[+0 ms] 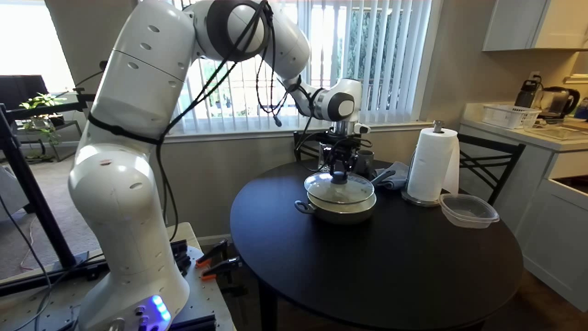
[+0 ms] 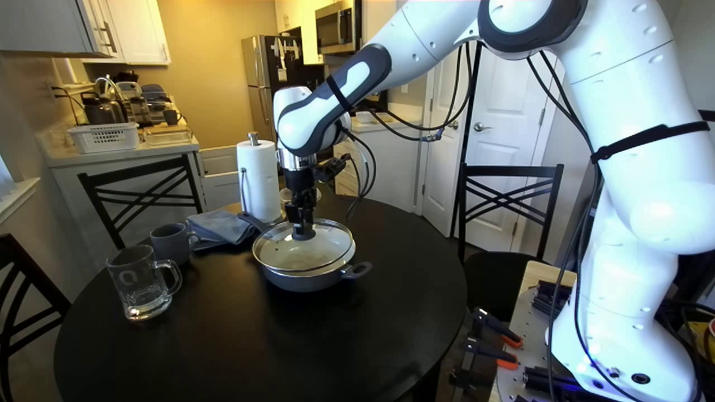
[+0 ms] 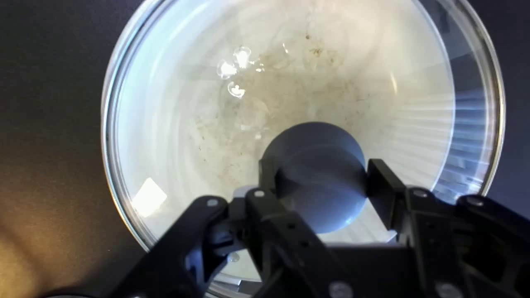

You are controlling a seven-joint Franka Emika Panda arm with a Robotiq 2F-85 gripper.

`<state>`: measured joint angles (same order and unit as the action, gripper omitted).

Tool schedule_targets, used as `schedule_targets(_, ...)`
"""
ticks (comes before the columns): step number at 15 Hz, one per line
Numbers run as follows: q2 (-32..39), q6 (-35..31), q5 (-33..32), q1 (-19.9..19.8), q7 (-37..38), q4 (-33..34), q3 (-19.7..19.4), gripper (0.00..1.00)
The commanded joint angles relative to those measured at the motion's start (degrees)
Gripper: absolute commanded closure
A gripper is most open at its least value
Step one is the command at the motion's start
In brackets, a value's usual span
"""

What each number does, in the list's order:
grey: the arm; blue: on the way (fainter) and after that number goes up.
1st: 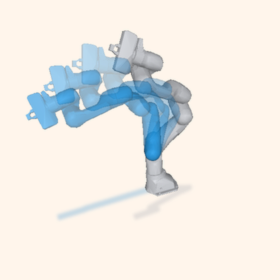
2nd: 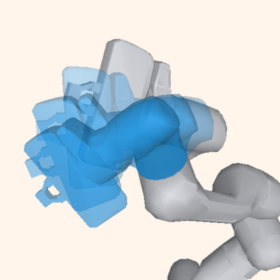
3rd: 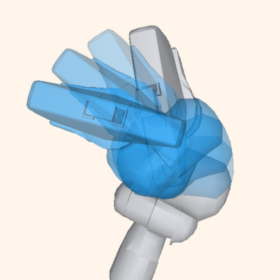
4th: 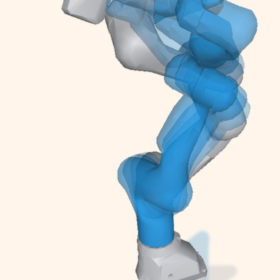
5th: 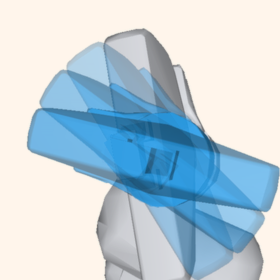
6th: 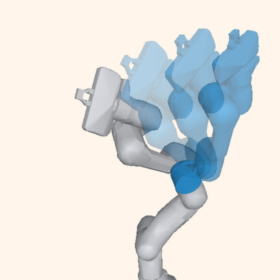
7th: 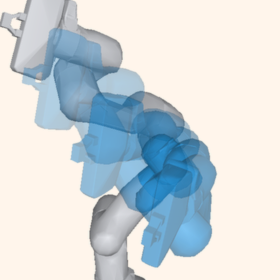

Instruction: Remove the glass lid from the pot.

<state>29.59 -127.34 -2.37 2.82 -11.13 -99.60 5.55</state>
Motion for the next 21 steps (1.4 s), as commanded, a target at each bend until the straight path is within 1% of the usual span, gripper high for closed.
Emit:
schedule_targets(1, -2.7, 4.1, 0.2, 0.3, -0.4, 0.6, 0.1, 0.68)
schedule_targets(5, -3.3, 4.6, 0.9, -0.6, -0.2, -0.2, -0.5, 0.68)
schedule_targets(9, -6.4, 1.9, 3.4, -3.2, -0.2, -4.1, -1.5, 0.68)
schedule_targets(15, -14.2, -1.2, 7.3, -8.0, -0.2, -14.0, -4.5, 0.68)
schedule_targets(21, -18.8, -3.2, 10.2, -11.6, -0.5, -22.5, -8.2, 0.68)
